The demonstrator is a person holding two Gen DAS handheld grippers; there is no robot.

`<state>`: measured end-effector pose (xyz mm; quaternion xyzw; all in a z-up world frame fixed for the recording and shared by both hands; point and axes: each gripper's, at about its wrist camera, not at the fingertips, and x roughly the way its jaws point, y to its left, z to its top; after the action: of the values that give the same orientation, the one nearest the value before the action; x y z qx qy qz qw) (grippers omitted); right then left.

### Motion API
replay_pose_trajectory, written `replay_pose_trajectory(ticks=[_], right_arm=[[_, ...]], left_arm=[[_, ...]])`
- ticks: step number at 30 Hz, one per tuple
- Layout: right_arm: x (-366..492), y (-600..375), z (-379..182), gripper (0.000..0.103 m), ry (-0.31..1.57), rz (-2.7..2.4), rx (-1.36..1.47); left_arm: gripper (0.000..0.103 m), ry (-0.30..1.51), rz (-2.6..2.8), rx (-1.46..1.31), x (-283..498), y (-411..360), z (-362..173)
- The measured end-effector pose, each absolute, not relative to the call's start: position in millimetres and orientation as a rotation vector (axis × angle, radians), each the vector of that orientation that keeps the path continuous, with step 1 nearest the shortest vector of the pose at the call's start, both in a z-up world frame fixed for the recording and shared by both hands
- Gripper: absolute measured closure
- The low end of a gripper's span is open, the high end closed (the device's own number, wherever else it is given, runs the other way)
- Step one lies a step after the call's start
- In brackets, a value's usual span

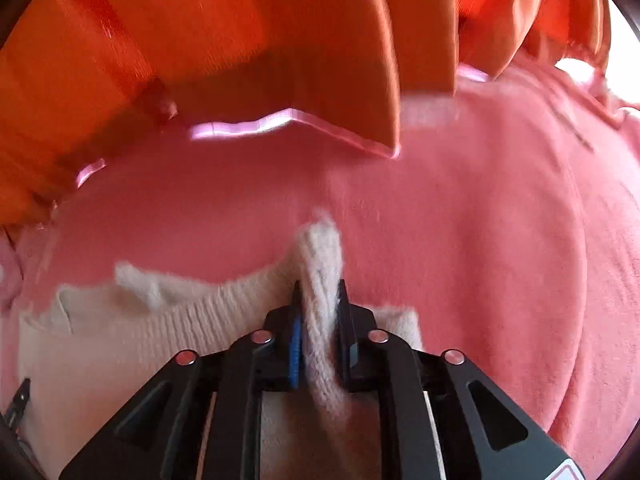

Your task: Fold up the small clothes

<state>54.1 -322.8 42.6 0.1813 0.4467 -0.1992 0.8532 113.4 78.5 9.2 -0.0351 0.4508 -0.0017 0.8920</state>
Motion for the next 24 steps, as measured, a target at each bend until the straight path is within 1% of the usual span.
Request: replay_pose_trajectory(ticks=[2,3,6,8,11,14,15,17,20,21,22,24], right_arm=[[40.4,-306.9,76.5,0.086,0.865,-0.478,0.332],[34.8,-300.1,86.4,0.081,0.84,-0.481,0.318],[19.1,-254.8,106.4,0.081,0.812,-0.307,0.318],[20.2,-211.3,99.0,0.081,0.881,-0.155,0.301],[32.7,-142.8,71.6,0.081,1.004,0.052,0.288],[37.1,-107.0,43.5,0.081,1.063,0.094,0.207],[33.5,-101.9,42.7,0.085,1.043,0.088,0.183],[34.1,-120.9,45.7,0.091,1.047,0.078,0.229],[22.9,-180.3,48.6,0.092,1.048,-0.083,0.33],[16.8,-200.1,48.3,0.099,1.048,-0.129,0.371],[10.2,-220.6,48.3,0.103,1.045,-0.159,0.429],[-9.9,-262.0,49.0,0.102,1.046,-0.333,0.469]], left_arm=[[0.033,0.928,0.0,-0.088,112.2,79.5,14.2],[0.033,0.911,-0.004,-0.106,109.9,80.6,20.2],[0.033,0.861,-0.059,-0.138,100.5,75.8,38.5],[0.033,0.833,-0.121,-0.13,90.0,62.8,48.1],[0.032,0.833,-0.178,-0.066,80.6,38.6,47.8],[0.032,0.877,-0.199,0.011,77.1,16.4,32.8],[0.032,0.889,-0.19,0.023,77.0,15.3,28.4],[0.032,0.906,-0.173,0.044,77.5,14.3,21.8],[0.032,0.906,-0.167,0.049,78.6,15.7,20.6],[0.032,0.91,-0.168,0.045,78.9,16.2,20.5],[0.032,0.912,-0.168,0.047,78.2,15.5,20.3],[0.032,0.912,-0.167,0.062,77.3,13.7,19.8]])
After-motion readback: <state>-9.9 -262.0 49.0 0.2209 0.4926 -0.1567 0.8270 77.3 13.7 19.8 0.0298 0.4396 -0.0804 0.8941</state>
